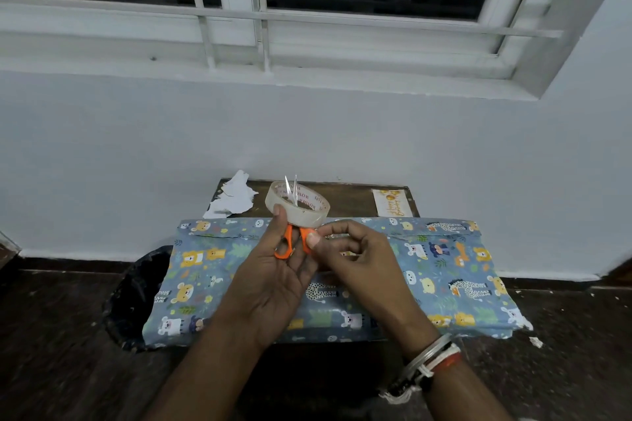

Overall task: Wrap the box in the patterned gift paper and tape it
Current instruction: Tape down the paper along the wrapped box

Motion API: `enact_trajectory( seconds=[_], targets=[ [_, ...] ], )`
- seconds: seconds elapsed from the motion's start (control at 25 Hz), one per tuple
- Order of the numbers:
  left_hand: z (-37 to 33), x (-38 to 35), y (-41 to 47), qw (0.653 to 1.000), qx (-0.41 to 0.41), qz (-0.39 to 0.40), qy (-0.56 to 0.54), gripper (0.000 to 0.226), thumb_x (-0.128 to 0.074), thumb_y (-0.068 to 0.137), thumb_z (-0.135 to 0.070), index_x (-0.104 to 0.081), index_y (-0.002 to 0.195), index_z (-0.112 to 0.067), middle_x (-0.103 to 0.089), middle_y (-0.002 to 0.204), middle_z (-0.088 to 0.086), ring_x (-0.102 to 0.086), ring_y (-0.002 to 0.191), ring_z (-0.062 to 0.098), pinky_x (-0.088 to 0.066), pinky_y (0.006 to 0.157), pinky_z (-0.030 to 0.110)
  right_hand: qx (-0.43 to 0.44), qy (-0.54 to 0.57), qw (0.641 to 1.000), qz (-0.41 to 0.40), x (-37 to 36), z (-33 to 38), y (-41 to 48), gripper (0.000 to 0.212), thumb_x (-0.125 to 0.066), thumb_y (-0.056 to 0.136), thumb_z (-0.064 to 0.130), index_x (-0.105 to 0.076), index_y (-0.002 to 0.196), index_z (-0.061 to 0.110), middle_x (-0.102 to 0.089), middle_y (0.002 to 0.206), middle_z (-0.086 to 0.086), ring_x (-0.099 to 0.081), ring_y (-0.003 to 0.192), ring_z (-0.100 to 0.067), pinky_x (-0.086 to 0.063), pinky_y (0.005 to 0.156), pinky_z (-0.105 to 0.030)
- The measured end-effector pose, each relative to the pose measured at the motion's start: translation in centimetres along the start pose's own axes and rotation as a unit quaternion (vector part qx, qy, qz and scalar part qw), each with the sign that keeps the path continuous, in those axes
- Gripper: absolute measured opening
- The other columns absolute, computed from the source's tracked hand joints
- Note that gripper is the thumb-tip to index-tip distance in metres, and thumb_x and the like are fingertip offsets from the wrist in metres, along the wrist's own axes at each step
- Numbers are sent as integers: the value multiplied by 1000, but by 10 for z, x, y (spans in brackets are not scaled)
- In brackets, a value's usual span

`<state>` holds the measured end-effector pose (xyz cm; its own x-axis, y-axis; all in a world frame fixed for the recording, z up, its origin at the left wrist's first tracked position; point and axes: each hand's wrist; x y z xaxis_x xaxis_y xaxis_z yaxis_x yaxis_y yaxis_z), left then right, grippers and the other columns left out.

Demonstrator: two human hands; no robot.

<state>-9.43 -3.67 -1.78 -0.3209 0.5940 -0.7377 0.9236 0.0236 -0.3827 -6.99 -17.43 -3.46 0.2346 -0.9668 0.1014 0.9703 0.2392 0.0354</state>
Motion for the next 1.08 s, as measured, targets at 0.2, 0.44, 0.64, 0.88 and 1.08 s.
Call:
enact_trajectory(
  seconds=[0.2,0.44,0.64,0.88,1.08],
  targets=[
    [6,-2,1,993,-20,9,114,53,-48,99,-53,-67,128,-13,-75,116,13,-77,85,21,-63,67,32,-6,48,999,2,-11,-1,-4,20,-80,87,12,-68,103,10,-78,76,-8,-72,62,-16,-56,63,-28],
    [4,-1,5,986,-70,2,153,58,-56,90,-54,-65,131,-14,-71,125,16,-70,112,30,-58,96,43,-6,87,995,56,-7,9,-8,23,-61,102,16,-74,100,-3,-72,70,2,-61,57,0,-47,58,-12],
    [-26,10,7,990,-113,-34,83,59,-59,85,-55,-61,137,-26,-77,111,-7,-61,119,12,-48,97,33,-55,-53,988,134,20,12,-6,32,-62,103,24,-76,75,21,-74,79,-17,-48,57,-20,-37,56,-27],
    [-32,18,8,994,-107,-16,22,52,-61,85,-51,-57,134,-35,-62,140,3,-52,136,18,-31,121,40,-57,-165,979,105,44,20,2,45,-59,103,40,-72,65,20,-61,57,8,-47,51,-9,-38,59,-26],
    [-19,18,15,996,-70,-48,32,49,-63,82,-48,-58,128,-32,-57,145,9,-51,138,21,-30,121,37,78,-520,846,-84,53,1,31,47,-50,93,70,-69,89,28,-68,76,11,-62,81,-11,-52,67,-32]
  ],
)
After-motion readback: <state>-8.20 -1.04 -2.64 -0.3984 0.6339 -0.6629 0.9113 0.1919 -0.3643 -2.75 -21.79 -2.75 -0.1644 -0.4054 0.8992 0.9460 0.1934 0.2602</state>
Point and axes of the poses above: each hand's wrist, its own y-axis towards the middle knuckle, its own x-axis out of the back of the hand, z = x × y
